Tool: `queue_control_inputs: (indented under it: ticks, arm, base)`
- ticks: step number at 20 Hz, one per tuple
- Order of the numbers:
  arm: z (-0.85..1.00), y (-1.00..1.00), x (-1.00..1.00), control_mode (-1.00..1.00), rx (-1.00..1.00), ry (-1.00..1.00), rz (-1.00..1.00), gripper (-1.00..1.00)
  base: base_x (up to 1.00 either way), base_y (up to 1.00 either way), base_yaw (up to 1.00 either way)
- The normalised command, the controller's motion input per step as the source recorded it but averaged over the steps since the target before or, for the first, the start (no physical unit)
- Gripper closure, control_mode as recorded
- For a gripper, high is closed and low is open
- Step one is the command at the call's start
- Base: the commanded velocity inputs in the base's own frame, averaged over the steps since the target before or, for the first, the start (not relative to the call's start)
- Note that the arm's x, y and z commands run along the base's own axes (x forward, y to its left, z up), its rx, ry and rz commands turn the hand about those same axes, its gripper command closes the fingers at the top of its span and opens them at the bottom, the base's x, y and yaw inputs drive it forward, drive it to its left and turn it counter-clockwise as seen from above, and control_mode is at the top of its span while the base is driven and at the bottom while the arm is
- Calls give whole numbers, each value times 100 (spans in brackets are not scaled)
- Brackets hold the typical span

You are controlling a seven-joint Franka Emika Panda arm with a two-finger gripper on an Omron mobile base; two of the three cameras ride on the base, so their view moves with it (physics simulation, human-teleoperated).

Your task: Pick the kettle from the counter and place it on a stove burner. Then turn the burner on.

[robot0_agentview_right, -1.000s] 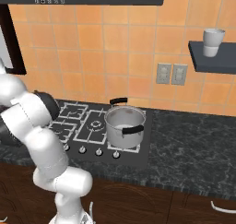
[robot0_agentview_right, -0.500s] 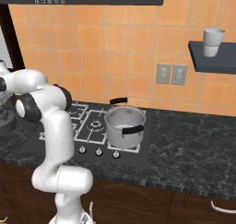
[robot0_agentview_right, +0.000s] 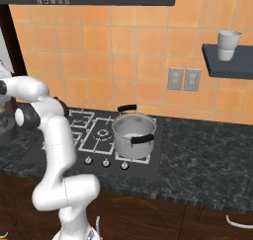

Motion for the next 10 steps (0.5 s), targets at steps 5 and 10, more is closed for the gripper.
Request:
queue_control_inputs:
  ticks: [5, 10]
  arm:
    - [-33, -19, -50, -100, 1, -9, 0, -100]
    - [-49, -18, -43, -100, 0, -20, 0, -100]
  base:
    - [0, 0, 0]
    - [0, 0, 0]
